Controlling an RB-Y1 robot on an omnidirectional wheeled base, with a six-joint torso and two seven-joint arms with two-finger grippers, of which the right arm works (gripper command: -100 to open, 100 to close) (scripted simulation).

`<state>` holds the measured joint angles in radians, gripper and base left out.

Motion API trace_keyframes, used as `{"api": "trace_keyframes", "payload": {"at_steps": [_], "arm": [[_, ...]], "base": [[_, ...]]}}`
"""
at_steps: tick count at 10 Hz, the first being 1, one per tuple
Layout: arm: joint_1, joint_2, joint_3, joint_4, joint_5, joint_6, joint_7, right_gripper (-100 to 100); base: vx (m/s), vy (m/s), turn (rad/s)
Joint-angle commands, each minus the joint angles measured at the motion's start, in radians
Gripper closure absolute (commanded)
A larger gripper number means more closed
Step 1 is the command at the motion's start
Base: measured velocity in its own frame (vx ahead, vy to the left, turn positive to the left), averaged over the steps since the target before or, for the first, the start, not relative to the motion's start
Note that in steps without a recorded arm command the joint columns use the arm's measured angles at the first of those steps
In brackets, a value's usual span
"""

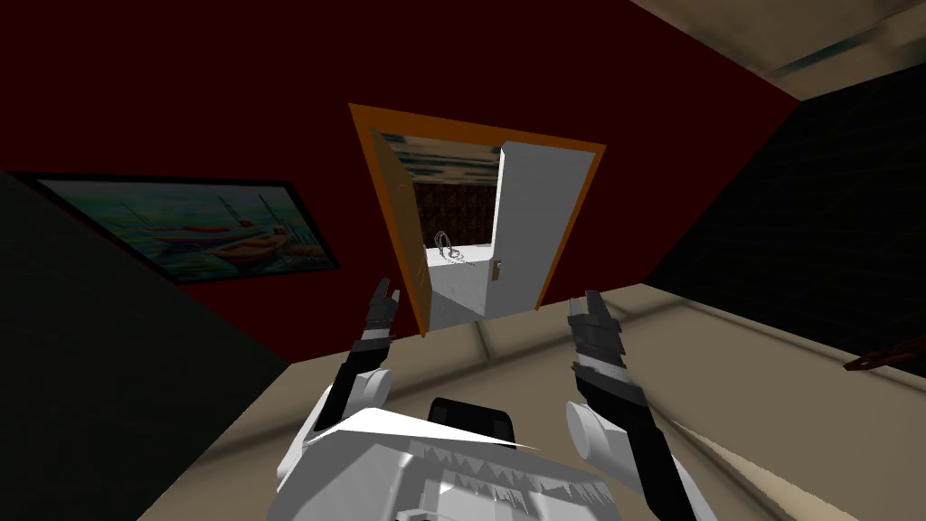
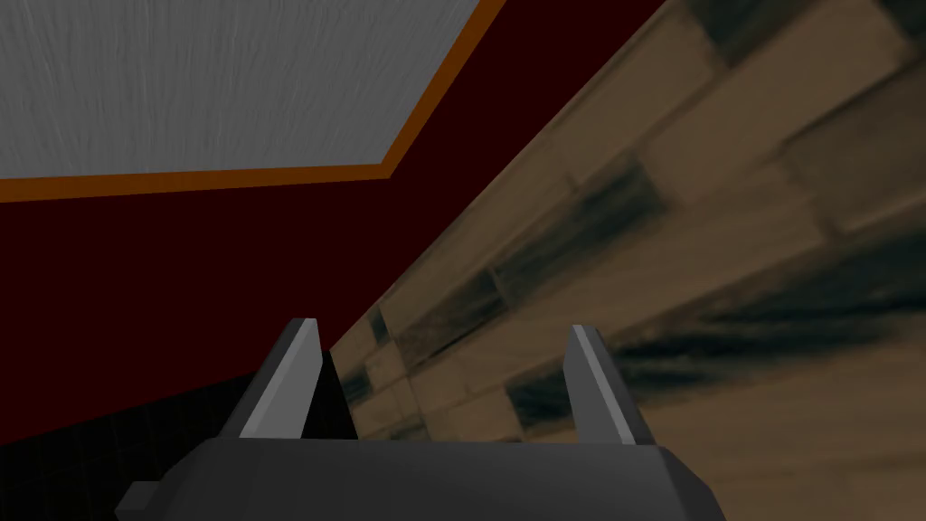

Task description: Push the door open

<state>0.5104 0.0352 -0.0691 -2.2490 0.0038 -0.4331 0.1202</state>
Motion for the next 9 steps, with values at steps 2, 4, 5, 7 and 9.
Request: {"api": "trace_keyframes", "payload": {"at_steps": [2, 4, 5, 7, 9], "arm": [[-0.039, -0.011, -0.001, 0.064, 0.004, -0.004, -0.009, -100], [-0.072, -0.019, -0.001, 0.115, 0.008, -0.008, -0.016, -100], [-0.092, -0.023, -0.001, 0.148, 0.01, -0.01, -0.021, -100], [-0.112, -0.028, -0.002, 0.181, 0.012, -0.012, -0.025, -100], [-0.137, -0.032, -0.002, 0.22, 0.015, -0.015, -0.031, -100]], "base": [[-0.007, -0.035, 0.027], [0.107, -0.049, 0.025], [0.085, -0.05, 0.027], [0.052, -0.031, 0.014], [0.039, -0.042, 0.027]]}}
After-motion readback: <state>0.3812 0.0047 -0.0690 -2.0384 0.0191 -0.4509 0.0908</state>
